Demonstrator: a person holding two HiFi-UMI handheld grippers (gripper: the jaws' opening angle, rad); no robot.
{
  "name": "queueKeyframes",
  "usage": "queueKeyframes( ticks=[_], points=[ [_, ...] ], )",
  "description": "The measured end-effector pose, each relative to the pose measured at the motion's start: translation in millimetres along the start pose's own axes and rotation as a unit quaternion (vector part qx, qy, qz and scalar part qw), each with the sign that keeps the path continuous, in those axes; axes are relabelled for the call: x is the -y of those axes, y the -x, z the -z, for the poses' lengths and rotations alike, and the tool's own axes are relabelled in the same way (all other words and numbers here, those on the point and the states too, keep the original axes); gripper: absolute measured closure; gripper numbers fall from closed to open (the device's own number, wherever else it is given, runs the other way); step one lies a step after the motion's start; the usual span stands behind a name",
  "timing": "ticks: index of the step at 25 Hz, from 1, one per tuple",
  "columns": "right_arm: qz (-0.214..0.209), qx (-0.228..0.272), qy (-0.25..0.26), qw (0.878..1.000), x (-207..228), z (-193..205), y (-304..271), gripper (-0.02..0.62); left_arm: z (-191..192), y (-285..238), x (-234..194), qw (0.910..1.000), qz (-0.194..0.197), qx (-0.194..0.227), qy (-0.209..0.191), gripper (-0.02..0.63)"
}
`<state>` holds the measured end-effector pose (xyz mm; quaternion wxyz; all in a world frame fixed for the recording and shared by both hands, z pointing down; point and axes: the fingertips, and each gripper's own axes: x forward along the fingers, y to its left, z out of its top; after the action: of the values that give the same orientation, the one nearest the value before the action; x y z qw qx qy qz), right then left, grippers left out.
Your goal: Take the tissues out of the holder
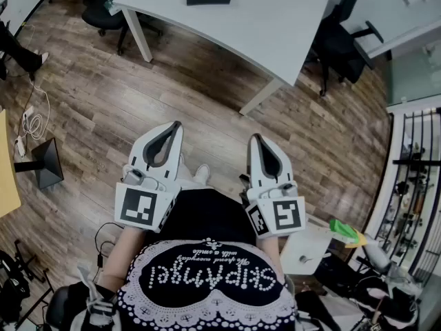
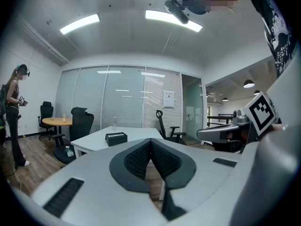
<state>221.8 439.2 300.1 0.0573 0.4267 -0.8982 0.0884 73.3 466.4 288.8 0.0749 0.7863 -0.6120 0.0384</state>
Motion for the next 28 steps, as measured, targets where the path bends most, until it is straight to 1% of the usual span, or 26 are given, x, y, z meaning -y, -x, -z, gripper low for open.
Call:
queueKeyframes(
  ticks=[8,16,21,25,28],
  points=[
    [-0.002,-0.004,0.002,1.000,0.6,9.2,14.0,0.561,1.2,5.3,5.2,1.0000,-0.004,0.006,0.002,0.578],
    [-0.005,-0.003,0.003,1.000,-1.3,11.4,18.9,0.561,3.0,6.4,14.8,0.9999,0.007,0.007,-0.001,0.578],
    [-0.012,0.002,0.005,1.000,-6.6,9.8,26.9,0.561,-1.1,13.7,19.3,0.9999,0.007,0.012,-0.003,0.578],
    [-0.020,0.019,-0.010,1.000,-5.0,7.8,29.9,0.560,-0.4,14.7,20.2,0.9999,0.001,0.013,-0.005,0.578],
    [-0.022,0.018,-0.017,0.999,0.3,12.6,29.2,0.560,1.6,12.8,19.4,0.9998,-0.008,0.014,-0.009,0.578]
  ],
)
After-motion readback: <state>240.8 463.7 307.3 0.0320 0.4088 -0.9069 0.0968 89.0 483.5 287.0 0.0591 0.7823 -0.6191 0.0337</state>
